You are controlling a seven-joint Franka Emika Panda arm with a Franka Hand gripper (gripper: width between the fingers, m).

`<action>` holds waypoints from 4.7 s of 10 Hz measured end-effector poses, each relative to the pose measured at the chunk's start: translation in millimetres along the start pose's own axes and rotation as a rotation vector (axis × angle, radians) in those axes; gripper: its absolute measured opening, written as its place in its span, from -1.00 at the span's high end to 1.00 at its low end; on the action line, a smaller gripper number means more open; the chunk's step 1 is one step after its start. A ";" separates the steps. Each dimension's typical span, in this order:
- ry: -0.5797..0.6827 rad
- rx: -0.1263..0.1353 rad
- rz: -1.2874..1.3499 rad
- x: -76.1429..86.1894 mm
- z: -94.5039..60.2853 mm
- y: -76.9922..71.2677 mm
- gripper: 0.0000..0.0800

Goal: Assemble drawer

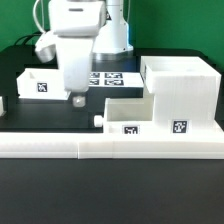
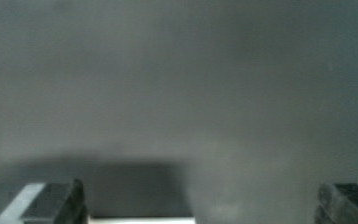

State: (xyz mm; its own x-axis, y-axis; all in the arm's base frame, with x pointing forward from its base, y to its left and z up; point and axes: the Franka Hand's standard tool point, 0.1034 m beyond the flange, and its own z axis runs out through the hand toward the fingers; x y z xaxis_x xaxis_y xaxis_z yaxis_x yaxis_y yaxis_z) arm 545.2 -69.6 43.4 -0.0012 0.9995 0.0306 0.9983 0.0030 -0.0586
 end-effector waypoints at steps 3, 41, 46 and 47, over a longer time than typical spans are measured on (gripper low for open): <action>0.120 0.025 -0.064 -12.0 18.1 4.7 -0.62; 0.027 0.133 0.099 49.4 4.7 44.7 -0.62; 0.025 0.135 0.102 35.7 12.5 35.1 -0.62; 0.025 0.136 0.101 36.0 12.7 35.1 -0.62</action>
Offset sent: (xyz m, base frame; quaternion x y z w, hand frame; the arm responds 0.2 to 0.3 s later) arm 0.0191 0.0304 -0.0150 0.0005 0.1611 -0.0232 0.9867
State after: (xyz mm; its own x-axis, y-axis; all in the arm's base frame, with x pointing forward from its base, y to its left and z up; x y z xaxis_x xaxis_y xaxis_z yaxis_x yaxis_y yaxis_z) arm 579.4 -33.1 29.8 0.1022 0.9939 0.0422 0.9761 -0.0921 -0.1966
